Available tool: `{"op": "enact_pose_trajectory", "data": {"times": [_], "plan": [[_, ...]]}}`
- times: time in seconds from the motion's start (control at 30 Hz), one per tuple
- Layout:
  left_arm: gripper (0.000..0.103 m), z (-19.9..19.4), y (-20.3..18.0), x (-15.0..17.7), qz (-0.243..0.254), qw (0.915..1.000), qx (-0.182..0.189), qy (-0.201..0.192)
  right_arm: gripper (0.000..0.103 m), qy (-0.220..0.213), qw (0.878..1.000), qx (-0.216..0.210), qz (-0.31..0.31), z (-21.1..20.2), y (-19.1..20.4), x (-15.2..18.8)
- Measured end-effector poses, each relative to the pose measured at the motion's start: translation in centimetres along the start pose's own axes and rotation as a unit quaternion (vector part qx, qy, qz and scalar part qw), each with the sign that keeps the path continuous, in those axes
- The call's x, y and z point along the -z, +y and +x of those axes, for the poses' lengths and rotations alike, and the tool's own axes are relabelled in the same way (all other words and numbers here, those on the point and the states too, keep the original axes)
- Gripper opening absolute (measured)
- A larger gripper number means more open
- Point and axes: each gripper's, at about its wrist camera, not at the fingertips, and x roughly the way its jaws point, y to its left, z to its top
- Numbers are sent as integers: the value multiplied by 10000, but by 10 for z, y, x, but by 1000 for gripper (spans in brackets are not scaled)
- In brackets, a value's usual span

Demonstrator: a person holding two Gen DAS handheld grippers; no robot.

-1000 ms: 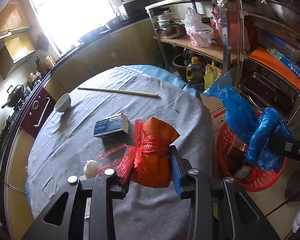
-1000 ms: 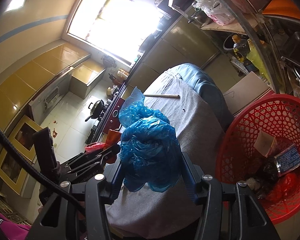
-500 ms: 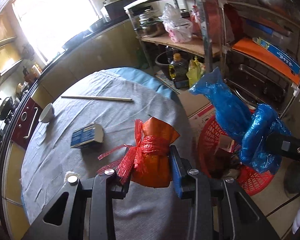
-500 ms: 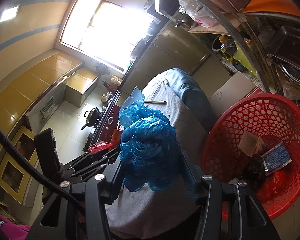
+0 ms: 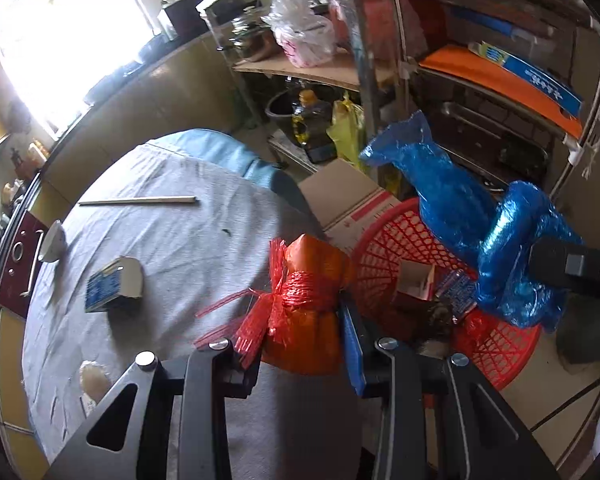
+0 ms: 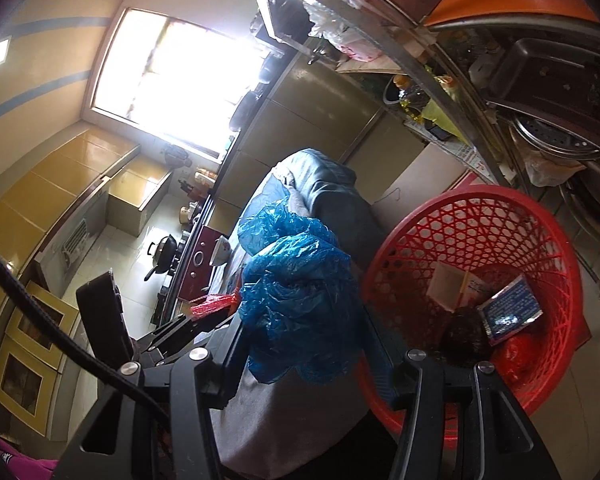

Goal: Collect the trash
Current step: 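Open both tools over the red basket to drop both bags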

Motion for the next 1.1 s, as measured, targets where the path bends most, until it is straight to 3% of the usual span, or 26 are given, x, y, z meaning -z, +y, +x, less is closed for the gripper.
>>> {"op": "enact_pose_trajectory", "data": {"times": [0.2, 0.43, 0.47, 0.53, 0.57, 0.7, 1.1], "plan": [[37, 14, -14, 1, 162, 9987, 441, 171, 57, -65, 9996, 260, 111, -6, -11, -3], [38, 24, -19, 1, 79, 9864, 1619, 272, 60, -110, 9969, 749, 225, -6, -27, -6], [40, 25, -21, 0, 77, 9841, 1752, 284, 61, -103, 9962, 818, 262, -5, -29, -7], [62, 27, -22, 0, 53, 9810, 1915, 313, 64, -45, 9945, 974, 393, -4, -34, -7], [64, 27, -21, 1, 18, 9802, 1961, 271, 65, -8, 9937, 1023, 465, -3, -38, -8], [65, 27, -13, 4, -99, 9787, 2029, 280, 66, 35, 9910, 1143, 699, -4, -48, -10], [67, 0, 45, 54, -597, 9891, 1301, 348, 66, 92, 9938, 973, 535, 12, -27, -5]]}}
